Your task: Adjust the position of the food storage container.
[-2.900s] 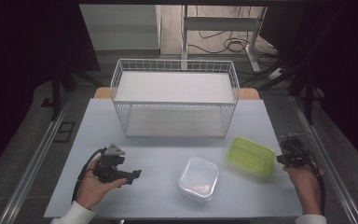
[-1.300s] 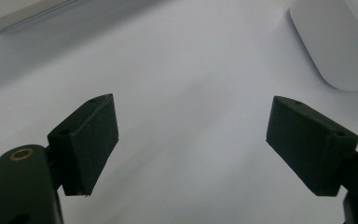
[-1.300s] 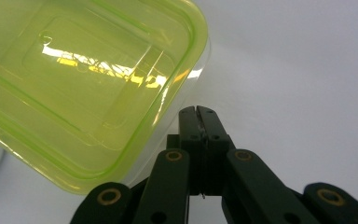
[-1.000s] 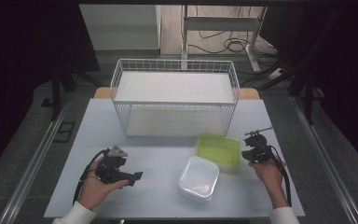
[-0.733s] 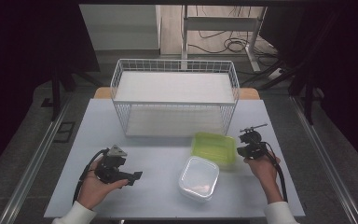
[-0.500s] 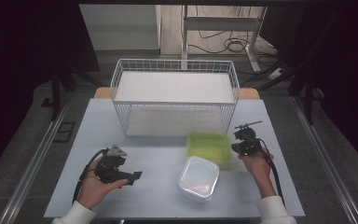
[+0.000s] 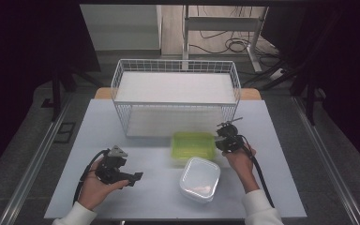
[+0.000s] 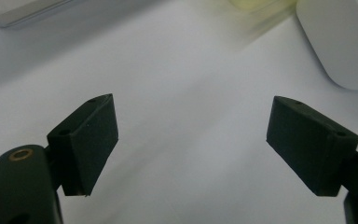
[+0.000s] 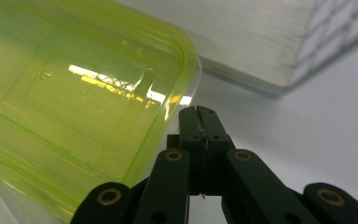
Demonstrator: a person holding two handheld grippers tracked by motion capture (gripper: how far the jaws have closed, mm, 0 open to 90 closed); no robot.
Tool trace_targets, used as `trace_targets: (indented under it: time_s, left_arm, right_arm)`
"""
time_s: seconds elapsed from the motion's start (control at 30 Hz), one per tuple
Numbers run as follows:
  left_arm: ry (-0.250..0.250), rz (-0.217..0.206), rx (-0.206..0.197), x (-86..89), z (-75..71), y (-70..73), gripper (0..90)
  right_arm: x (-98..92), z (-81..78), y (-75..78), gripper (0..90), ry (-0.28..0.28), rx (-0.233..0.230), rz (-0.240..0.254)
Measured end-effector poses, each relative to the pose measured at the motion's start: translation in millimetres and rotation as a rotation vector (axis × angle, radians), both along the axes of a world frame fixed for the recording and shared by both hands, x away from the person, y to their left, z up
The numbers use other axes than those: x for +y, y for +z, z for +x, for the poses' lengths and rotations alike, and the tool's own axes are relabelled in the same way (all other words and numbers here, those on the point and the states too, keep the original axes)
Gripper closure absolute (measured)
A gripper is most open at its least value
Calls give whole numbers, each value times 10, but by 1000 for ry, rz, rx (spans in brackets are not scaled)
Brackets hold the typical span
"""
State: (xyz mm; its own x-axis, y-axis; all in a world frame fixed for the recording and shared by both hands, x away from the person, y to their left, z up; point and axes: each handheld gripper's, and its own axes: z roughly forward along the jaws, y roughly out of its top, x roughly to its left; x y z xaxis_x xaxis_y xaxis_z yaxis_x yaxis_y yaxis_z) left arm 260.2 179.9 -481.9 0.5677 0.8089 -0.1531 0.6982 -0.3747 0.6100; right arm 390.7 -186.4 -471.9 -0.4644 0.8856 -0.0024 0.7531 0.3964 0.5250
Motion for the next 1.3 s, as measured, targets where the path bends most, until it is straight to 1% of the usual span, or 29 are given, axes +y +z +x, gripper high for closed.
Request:
trace_targets:
  time_s: [0.03,0.07,0.13,0.17,0.4,0.43,0.47,0.5,0.63,0.73,0.77,0.8,0.87,0.9,0.93,0.97,1.0,1.03,1.07,1.1,1.13,1.2,1.23,1.27,1.3]
  left_arm:
    - [0,0,0,0,0,0,160]
    - [-1,1,0,-3,0,-2,160]
    - [-2,1,1,-3,0,-3,160]
    - [-1,1,1,-3,1,-4,160]
    - [5,-3,2,3,4,-5,159]
    - [6,-3,1,3,5,-7,159]
    - [7,-4,2,4,6,-8,159]
    - [7,-4,2,5,7,-9,158]
    - [10,-5,4,15,9,-10,159]
    - [16,-10,4,23,12,-9,158]
    - [21,-16,4,21,12,-11,158]
    - [22,-18,6,22,13,-8,157]
    - [24,-20,5,28,12,-1,157]
    - [36,-25,0,37,13,5,157]
    - [36,-25,0,37,13,5,157]
    - [40,-26,-2,46,16,9,157]
    - [44,-31,-2,53,18,12,158]
    - [52,-40,-4,69,23,14,158]
    - [52,-40,-4,69,23,14,158]
    - [57,-47,-1,82,29,14,158]
    - [57,-47,-1,82,29,14,158]
    - [58,-53,2,92,37,12,158]
    - [58,-60,5,95,42,14,157]
    - [60,-66,7,96,45,15,157]
    - [62,-71,7,96,51,15,157]
  right_arm:
    - [0,0,0,895,0,0,0]
    - [55,12,-7,895,10,0,6]
    - [75,18,-13,895,17,-1,6]
    - [119,23,-22,895,27,-1,11]
    - [241,11,-31,895,51,8,24]
    - [274,4,-34,895,64,11,29]
    - [274,4,-34,895,64,11,29]
    - [307,-5,-34,895,80,12,36]
    - [314,-12,-27,895,85,15,42]
    - [234,-36,26,894,77,-4,49]
    - [234,-36,26,894,77,-4,49]
    - [176,-64,70,886,77,-17,53]
    - [113,-109,122,858,82,-30,74]
    - [76,-135,149,836,86,-29,91]
    - [76,-135,149,836,86,-29,91]
    - [41,-164,175,805,90,-34,105]
    - [-36,-229,221,722,100,-47,119]
    - [-75,-259,238,672,107,-52,133]
    - [-75,-259,238,672,107,-52,133]
    - [-150,-319,269,562,120,-54,168]
    - [-150,-319,269,562,120,-54,168]
    - [-218,-369,297,495,129,-48,208]
    - [-287,-399,321,452,146,-46,257]
    - [-287,-399,321,452,146,-46,257]
    - [-304,-406,329,434,144,-45,270]
